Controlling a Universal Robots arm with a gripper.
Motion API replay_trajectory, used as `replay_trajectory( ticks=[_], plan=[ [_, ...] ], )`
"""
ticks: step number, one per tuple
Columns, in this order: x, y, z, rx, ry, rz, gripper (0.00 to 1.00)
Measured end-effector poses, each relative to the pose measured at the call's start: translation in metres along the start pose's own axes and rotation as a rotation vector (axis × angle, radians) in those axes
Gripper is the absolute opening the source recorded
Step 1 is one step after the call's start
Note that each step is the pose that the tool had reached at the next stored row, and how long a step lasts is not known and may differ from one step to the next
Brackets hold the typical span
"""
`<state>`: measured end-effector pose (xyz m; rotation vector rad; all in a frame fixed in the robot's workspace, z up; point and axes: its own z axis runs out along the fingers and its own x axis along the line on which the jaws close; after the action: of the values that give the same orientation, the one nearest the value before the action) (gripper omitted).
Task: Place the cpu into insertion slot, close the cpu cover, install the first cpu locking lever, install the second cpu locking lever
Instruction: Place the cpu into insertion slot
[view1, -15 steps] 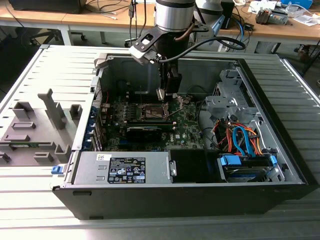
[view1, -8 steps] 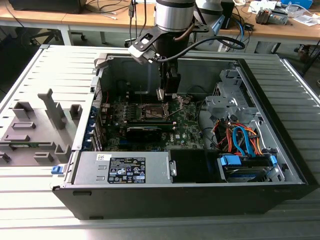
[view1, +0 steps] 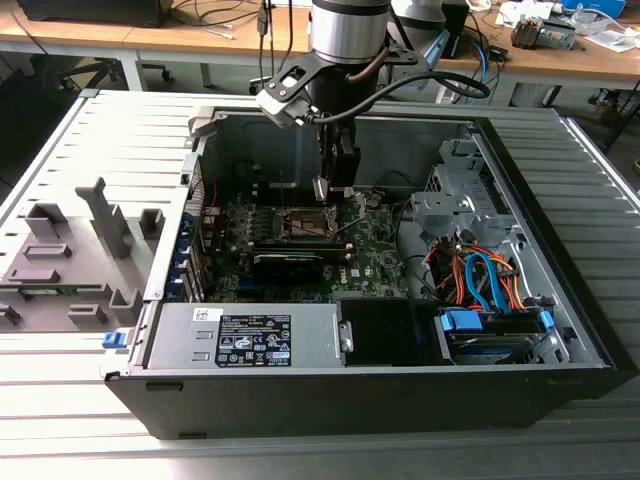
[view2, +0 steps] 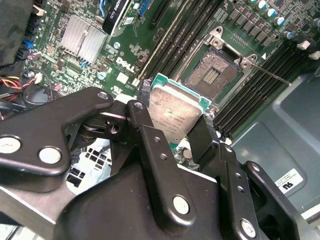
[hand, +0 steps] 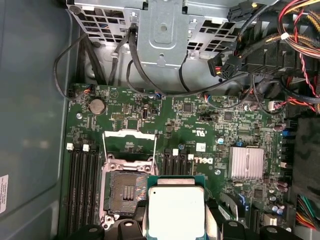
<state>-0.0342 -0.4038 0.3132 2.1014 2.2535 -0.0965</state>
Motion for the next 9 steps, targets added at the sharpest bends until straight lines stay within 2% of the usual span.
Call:
replay_trajectory(
  ticks=[9],
  plan=[
    [0.0,0.0,0.0,0.0017,-0.0044,0.016,0.54]
  ],
)
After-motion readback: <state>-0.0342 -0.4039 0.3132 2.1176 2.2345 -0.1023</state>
